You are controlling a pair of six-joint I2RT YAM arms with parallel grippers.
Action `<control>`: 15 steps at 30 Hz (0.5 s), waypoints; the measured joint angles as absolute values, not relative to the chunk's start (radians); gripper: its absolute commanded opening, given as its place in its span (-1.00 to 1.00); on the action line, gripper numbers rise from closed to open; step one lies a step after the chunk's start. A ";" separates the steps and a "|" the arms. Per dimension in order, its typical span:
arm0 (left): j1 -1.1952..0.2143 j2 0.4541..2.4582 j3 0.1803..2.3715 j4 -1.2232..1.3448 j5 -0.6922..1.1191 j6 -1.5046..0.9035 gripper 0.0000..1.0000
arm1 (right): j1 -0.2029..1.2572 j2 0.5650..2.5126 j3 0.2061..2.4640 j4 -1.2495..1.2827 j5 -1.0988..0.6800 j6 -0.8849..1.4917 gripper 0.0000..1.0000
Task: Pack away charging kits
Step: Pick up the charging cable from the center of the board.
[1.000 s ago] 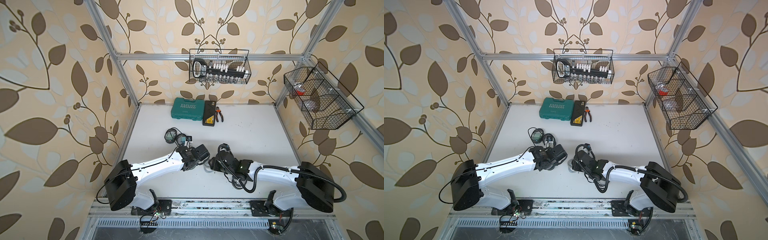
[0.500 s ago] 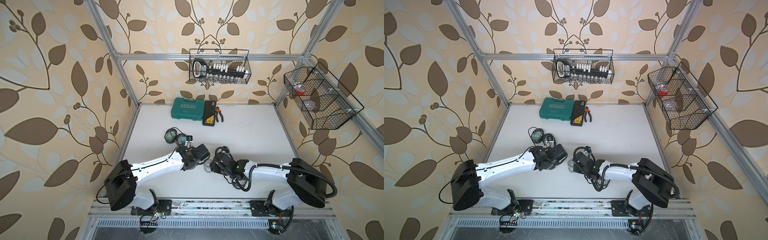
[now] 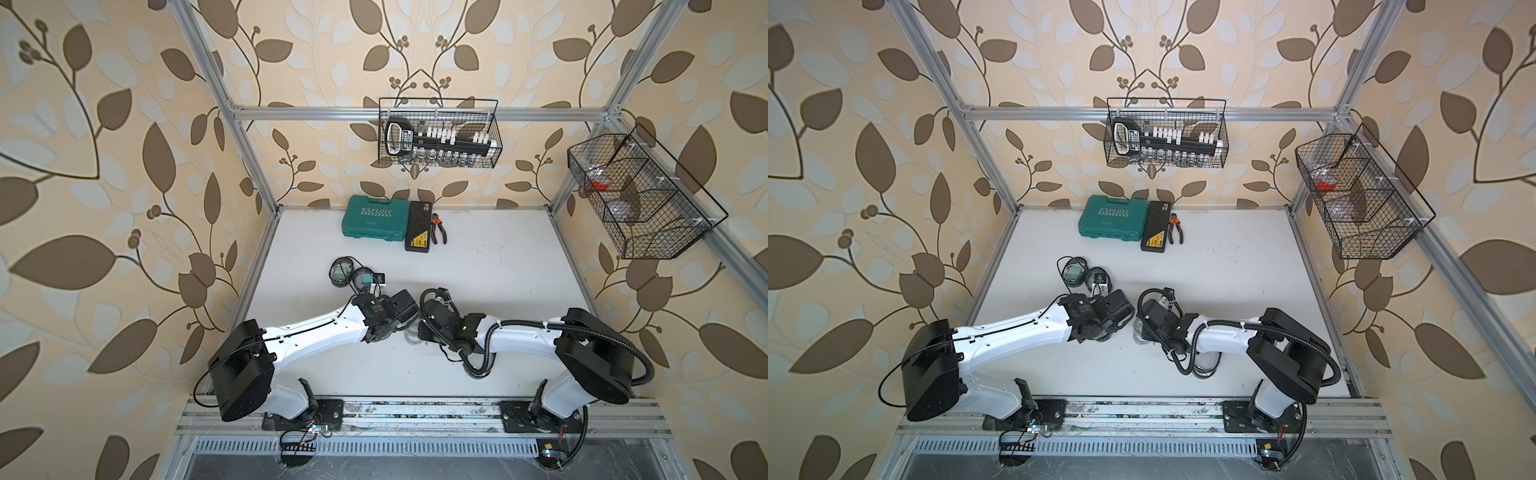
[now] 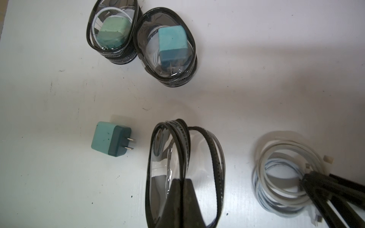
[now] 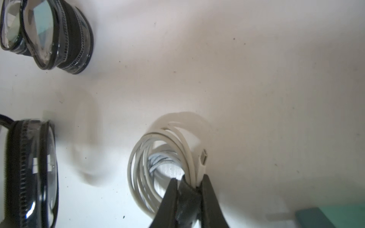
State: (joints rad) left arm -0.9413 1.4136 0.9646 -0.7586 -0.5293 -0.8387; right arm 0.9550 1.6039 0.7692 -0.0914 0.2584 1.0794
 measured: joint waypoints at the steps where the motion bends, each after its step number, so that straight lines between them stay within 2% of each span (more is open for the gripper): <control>1: -0.941 1.414 0.963 -0.754 -0.525 -0.836 -1.00 | 0.955 1.602 0.770 -0.095 0.264 1.076 -0.84; 6: -0.941 1.414 0.961 -0.723 -0.496 -0.815 -1.00 | 0.955 1.563 0.771 -0.120 0.285 1.052 -1.00; 15: -0.941 1.354 0.889 -0.614 -0.419 -0.764 -1.00 | 0.965 1.382 0.689 0.081 0.216 0.923 -1.00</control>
